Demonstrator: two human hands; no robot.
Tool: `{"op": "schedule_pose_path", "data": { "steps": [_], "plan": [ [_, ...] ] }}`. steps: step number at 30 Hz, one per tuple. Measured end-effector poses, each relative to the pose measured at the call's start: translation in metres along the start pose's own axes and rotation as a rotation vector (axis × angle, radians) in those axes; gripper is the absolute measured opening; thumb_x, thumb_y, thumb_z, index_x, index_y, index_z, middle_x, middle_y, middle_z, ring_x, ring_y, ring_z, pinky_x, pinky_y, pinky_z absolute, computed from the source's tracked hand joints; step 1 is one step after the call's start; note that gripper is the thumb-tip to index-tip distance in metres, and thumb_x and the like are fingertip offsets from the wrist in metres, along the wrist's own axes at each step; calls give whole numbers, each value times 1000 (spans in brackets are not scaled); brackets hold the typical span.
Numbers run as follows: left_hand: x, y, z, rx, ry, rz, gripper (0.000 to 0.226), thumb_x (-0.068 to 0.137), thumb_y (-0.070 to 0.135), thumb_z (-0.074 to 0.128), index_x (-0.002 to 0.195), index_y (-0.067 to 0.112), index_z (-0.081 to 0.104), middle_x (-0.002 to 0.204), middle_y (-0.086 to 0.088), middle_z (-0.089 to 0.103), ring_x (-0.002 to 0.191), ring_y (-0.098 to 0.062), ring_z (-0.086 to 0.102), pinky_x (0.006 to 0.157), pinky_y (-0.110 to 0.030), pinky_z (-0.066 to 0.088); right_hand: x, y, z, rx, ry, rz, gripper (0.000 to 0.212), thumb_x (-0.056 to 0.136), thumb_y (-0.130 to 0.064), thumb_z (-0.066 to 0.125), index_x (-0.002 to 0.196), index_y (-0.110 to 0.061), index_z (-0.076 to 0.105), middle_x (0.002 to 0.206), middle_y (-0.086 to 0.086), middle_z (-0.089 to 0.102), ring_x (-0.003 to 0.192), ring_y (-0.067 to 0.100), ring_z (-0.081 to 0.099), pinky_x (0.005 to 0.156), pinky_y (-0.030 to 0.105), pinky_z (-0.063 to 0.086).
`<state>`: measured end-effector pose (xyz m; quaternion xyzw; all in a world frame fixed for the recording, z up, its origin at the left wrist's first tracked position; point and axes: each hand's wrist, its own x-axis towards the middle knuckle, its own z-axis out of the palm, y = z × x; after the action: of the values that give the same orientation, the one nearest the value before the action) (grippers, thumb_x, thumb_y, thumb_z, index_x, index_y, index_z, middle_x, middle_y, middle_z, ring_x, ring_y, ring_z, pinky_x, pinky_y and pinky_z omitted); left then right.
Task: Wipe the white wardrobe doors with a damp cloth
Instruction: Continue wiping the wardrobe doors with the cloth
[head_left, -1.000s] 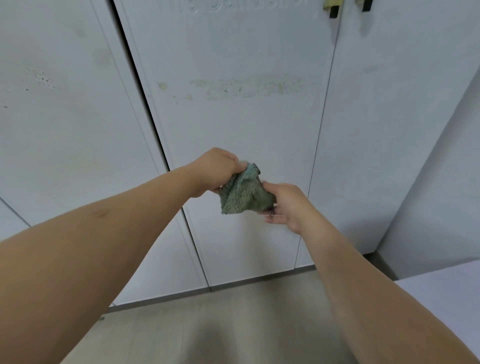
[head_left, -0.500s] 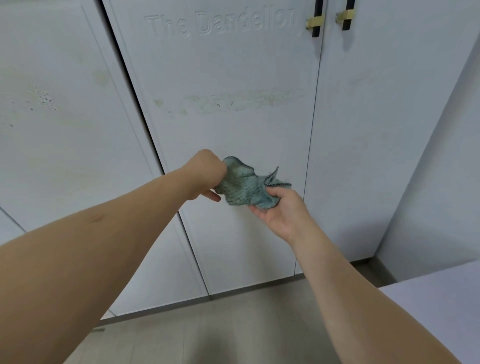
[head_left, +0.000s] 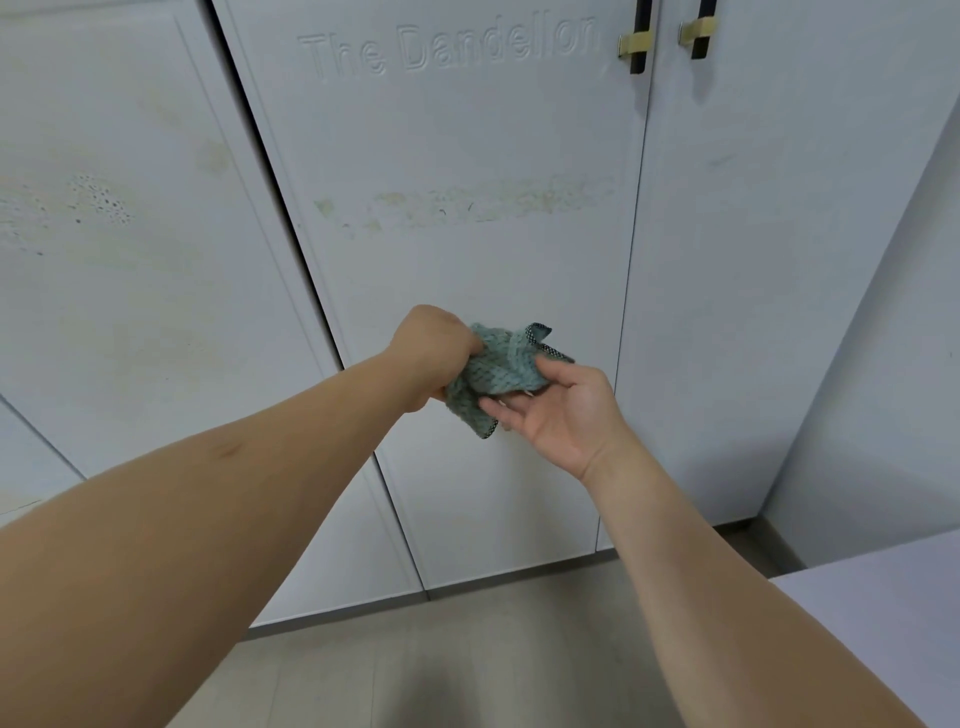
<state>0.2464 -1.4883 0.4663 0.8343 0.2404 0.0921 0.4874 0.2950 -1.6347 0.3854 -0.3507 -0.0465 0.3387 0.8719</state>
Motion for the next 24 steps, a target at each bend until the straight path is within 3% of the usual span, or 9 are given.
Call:
{"op": "schedule_pose_path", "data": {
  "steps": [2,5,7,9,12,14,18,20,24],
  "plan": [
    [4,1,-3,20,31,20,14,88,3,59,96,-5,65,99,-25,70,89,-39,71,77,-53,62,1,-3,-7,-176,226,16,34,88,-13,45,117,-2,60,125,18,66,107,36,69,87,48,56],
    [5,7,-8,85,-16,30,10,87,2,54,90,-2,62,93,-21,66,90,-37,69,83,-54,60,6,-6,-20,-329,439,-168,30,71,-28,52,98,-15,54,112,6,52,105,36,57,95,50,48],
    [3,12,-7,122,-81,28,17,87,3,52,96,-2,65,95,-19,66,92,-36,70,85,-51,61,6,-9,-17,-378,288,-308,51,72,-38,58,119,-17,58,126,-1,55,125,30,52,108,51,42],
    [1,15,-4,44,-209,1,24,85,2,51,103,-4,66,103,-21,68,96,-36,70,86,-49,61,7,-6,-13,-364,46,-266,72,75,-31,66,143,-15,48,142,4,54,130,23,53,105,46,46],
    [1,19,6,-102,-317,-4,26,86,-3,48,102,-6,69,105,-20,72,95,-33,71,88,-48,60,6,1,-13,-236,-186,-99,64,78,-5,63,140,4,48,129,28,59,114,41,60,101,55,45],
    [5,21,12,-49,-258,57,24,88,-3,51,103,-7,70,103,-19,73,95,-32,72,89,-49,60,11,4,-16,-191,-178,-61,56,81,0,62,135,11,52,122,28,62,108,39,62,98,50,49],
    [18,15,16,110,81,213,14,91,14,64,104,13,69,88,0,67,79,-22,63,65,-27,51,25,-11,-24,-290,271,-184,34,85,2,67,118,1,65,107,24,72,90,38,71,73,50,59],
    [24,8,9,219,244,295,20,90,18,57,106,18,68,92,4,67,82,-19,64,69,-27,50,31,-25,-35,-182,553,-292,24,84,-1,67,108,-6,67,97,17,72,82,34,71,58,44,59],
    [31,-8,-5,391,420,440,29,92,18,52,118,15,65,119,-1,60,93,-17,59,74,-30,43,51,-50,-35,-100,707,-676,11,88,-11,64,78,-17,64,79,2,59,66,15,56,62,30,51]
  ]
}}
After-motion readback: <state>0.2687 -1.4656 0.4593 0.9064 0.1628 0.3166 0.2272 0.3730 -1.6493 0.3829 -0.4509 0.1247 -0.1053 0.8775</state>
